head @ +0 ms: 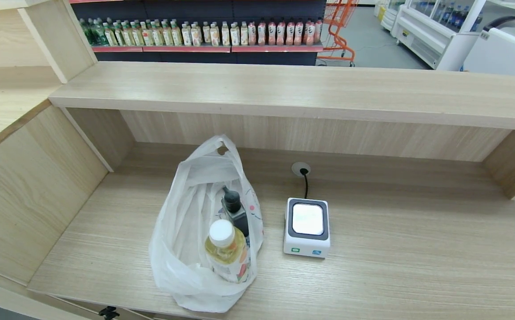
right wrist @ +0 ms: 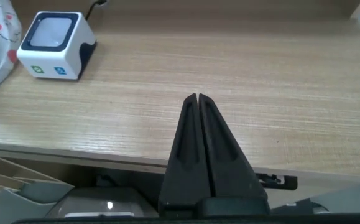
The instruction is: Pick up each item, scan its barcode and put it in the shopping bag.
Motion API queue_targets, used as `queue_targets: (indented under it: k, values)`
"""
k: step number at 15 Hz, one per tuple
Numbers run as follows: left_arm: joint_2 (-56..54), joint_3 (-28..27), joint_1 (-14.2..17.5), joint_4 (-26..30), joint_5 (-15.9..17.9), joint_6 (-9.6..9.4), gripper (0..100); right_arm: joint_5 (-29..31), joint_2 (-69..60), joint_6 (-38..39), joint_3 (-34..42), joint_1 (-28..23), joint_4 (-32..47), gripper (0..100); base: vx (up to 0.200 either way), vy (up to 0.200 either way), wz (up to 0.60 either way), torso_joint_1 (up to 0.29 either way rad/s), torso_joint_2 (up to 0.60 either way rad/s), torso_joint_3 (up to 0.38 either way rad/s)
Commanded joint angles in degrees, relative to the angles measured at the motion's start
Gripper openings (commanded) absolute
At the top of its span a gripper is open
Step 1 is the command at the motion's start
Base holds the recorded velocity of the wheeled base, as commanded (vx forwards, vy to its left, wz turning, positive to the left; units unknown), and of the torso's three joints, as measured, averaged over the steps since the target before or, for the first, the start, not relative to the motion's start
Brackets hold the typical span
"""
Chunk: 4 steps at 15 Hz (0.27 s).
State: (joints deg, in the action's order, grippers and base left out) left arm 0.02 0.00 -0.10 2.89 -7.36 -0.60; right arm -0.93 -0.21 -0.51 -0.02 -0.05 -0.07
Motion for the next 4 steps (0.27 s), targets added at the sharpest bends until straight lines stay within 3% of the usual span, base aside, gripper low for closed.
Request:
queue_targets:
  k: [1, 4]
  values:
    - [-0.02, 0.0, 0.01, 0.01, -0.02, -0.02, 100, -0.04, 0.21, -0.02, 0.02, 0.05, -0.01, 0, 0.0, 0.0, 0.0, 0.0, 0.0, 0.0]
    - [-0.02, 0.0, 0.01, 0.01, -0.02, -0.02, 100, -0.04, 0.21, -0.02, 0.02, 0.05, -0.01, 0, 0.0, 0.0, 0.0, 0.0, 0.0, 0.0]
